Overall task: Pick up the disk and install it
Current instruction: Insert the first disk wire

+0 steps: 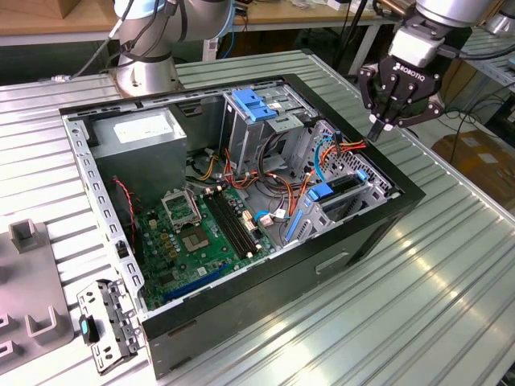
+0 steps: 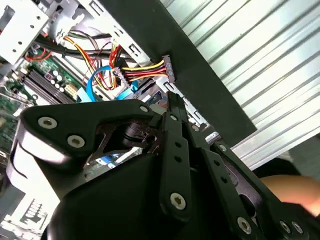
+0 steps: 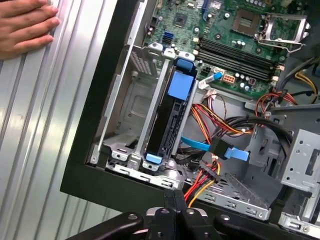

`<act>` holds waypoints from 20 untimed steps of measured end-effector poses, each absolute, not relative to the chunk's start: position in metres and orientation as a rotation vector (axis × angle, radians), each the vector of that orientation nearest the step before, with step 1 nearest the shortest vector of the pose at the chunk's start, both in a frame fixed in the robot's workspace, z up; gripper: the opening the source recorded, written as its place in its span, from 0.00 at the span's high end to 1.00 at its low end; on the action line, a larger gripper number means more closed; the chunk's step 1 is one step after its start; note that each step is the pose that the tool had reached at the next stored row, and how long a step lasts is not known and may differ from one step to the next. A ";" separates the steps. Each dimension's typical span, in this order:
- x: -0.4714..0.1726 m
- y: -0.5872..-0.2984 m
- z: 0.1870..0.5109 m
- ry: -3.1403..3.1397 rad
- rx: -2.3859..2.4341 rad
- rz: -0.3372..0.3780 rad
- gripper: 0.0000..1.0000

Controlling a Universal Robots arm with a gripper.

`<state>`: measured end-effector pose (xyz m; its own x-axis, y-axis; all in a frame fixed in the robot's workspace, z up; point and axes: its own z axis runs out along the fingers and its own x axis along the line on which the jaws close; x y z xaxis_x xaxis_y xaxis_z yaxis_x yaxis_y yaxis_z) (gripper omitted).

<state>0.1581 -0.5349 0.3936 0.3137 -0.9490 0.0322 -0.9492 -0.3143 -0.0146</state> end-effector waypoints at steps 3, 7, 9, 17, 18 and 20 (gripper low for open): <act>0.158 -0.535 0.393 -1.741 2.607 0.055 0.89; 0.159 -0.535 0.392 -1.611 2.692 0.055 0.89; 0.159 -0.535 0.392 -1.556 2.725 0.055 0.89; 0.160 -0.535 0.390 -1.328 2.846 0.055 0.89; 0.161 -0.534 0.390 -1.310 2.855 0.055 0.89; 0.163 -0.532 0.389 -1.297 2.861 0.055 0.89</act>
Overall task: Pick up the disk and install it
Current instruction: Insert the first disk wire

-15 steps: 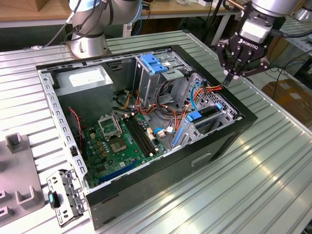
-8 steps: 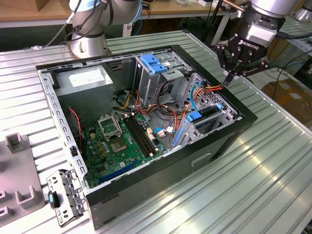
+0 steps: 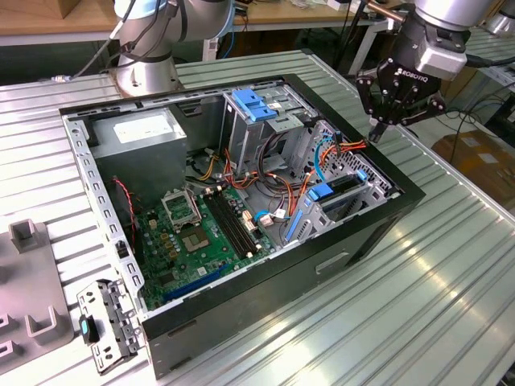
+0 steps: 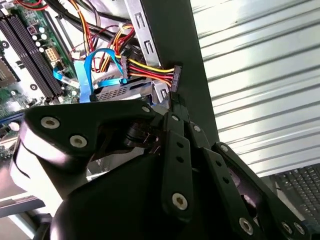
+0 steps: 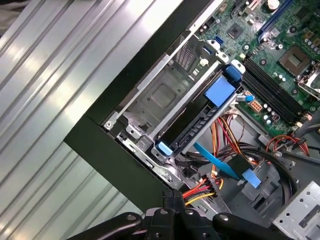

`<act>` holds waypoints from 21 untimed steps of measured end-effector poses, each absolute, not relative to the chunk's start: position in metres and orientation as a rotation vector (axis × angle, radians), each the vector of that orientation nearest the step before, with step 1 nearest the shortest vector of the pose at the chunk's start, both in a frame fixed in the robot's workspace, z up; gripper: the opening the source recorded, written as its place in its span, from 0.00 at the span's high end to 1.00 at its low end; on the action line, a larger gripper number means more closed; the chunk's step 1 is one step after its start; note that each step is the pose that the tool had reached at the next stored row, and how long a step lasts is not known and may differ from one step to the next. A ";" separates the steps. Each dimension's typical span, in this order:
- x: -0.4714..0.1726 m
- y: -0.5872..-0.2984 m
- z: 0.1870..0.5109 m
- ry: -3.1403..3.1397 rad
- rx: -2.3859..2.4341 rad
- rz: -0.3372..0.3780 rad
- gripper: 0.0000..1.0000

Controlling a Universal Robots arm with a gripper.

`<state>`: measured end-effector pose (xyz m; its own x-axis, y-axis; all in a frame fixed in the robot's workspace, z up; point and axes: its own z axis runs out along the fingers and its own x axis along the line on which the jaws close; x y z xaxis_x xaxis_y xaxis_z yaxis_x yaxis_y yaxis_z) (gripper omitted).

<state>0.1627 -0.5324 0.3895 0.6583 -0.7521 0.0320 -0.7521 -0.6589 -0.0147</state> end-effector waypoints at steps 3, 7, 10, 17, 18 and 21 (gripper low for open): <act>0.166 -0.528 0.387 1.211 -2.897 -0.055 0.70; 0.168 -0.528 0.384 1.139 -2.925 -0.055 0.70; 0.169 -0.526 0.378 1.086 -2.944 -0.055 0.70; 0.170 -0.526 0.369 0.987 -2.972 -0.052 0.70; 0.170 -0.526 0.368 0.977 -2.973 -0.051 0.70; 0.169 -0.526 0.366 0.954 -2.976 -0.048 0.71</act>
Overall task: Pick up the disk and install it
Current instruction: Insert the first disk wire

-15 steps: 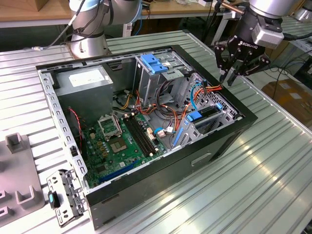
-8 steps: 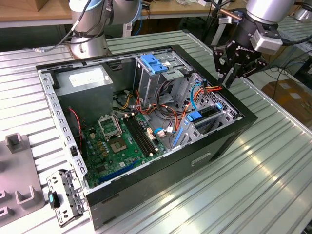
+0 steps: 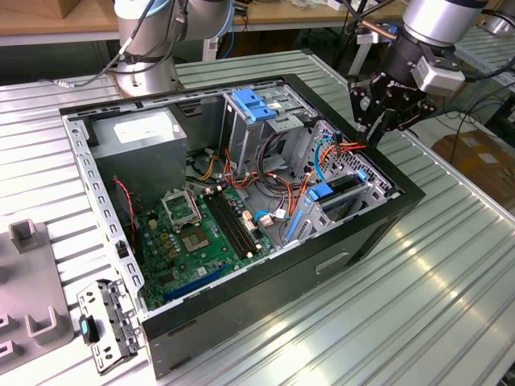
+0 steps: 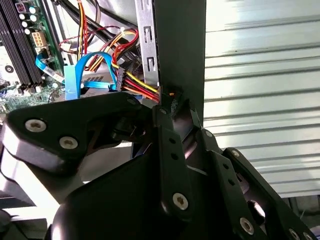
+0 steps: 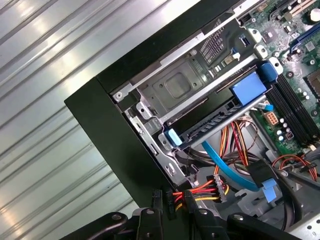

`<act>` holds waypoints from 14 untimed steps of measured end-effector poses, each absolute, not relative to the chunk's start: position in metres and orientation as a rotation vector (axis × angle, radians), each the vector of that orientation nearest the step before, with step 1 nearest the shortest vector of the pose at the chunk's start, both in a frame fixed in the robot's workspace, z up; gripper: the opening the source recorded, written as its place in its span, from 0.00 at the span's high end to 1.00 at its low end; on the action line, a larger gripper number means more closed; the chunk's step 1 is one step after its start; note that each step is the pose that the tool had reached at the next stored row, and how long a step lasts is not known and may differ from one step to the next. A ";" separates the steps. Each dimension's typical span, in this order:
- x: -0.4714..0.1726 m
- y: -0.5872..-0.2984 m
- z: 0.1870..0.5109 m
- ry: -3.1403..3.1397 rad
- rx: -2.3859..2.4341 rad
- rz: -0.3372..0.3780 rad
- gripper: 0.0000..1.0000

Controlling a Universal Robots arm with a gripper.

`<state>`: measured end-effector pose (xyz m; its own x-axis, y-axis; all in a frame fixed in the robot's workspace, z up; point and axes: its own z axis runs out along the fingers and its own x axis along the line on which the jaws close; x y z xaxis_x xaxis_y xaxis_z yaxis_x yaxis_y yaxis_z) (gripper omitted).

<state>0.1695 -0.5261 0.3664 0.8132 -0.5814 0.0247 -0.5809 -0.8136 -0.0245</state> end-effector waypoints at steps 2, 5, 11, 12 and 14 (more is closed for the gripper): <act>0.170 -0.526 0.370 0.944 -2.978 -0.047 0.84; 0.170 -0.526 0.372 0.944 -2.978 -0.047 0.84; 0.165 -0.526 0.373 0.973 -2.969 -0.047 0.84; 0.165 -0.526 0.373 0.989 -2.964 -0.047 0.84; 0.165 -0.526 0.372 1.037 -2.948 -0.048 0.84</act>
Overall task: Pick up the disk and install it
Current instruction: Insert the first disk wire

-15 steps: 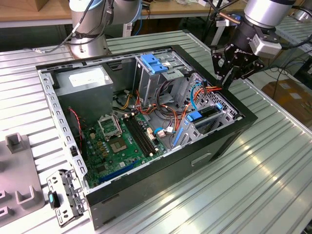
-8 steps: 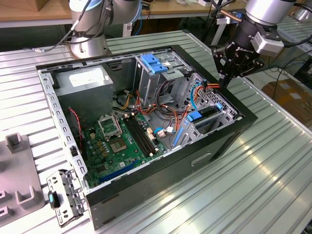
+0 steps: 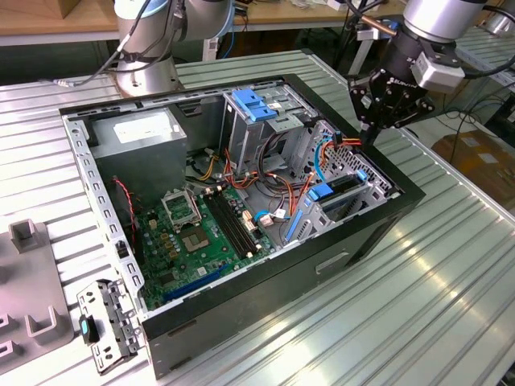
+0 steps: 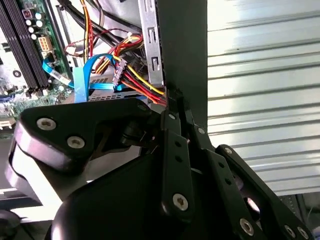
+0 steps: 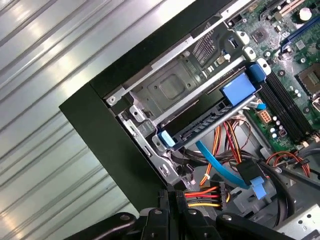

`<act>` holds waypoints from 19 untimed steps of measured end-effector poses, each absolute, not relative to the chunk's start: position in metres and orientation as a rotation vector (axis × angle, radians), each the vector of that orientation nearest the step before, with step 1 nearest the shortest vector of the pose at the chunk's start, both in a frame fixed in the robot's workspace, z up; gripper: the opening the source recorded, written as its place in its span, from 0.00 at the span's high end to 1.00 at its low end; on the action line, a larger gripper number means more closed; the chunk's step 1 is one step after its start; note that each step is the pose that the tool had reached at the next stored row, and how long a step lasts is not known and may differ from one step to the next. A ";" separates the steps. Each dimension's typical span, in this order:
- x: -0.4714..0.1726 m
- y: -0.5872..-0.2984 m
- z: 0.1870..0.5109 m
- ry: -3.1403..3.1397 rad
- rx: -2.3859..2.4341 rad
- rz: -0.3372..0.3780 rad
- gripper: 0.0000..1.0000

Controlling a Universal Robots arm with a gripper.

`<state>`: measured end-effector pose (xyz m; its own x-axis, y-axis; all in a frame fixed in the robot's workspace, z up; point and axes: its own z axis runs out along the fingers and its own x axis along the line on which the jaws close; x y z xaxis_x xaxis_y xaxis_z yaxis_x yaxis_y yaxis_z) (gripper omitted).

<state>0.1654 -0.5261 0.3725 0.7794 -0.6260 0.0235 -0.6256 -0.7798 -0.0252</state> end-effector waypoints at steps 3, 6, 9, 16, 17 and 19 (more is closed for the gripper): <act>0.165 -0.526 0.372 1.183 -2.894 -0.049 0.84; 0.159 -0.526 0.372 1.205 -2.885 -0.049 0.84; 0.159 -0.526 0.372 1.307 -2.842 -0.050 0.84; 0.159 -0.526 0.371 1.532 -2.730 -0.051 0.84; 0.159 -0.526 0.371 1.567 -2.711 -0.052 0.84; 0.159 -0.526 0.371 1.606 -2.688 -0.052 0.84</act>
<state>0.1586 -0.5261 0.3706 0.4736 -0.8804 0.0236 -0.8801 -0.4741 -0.0251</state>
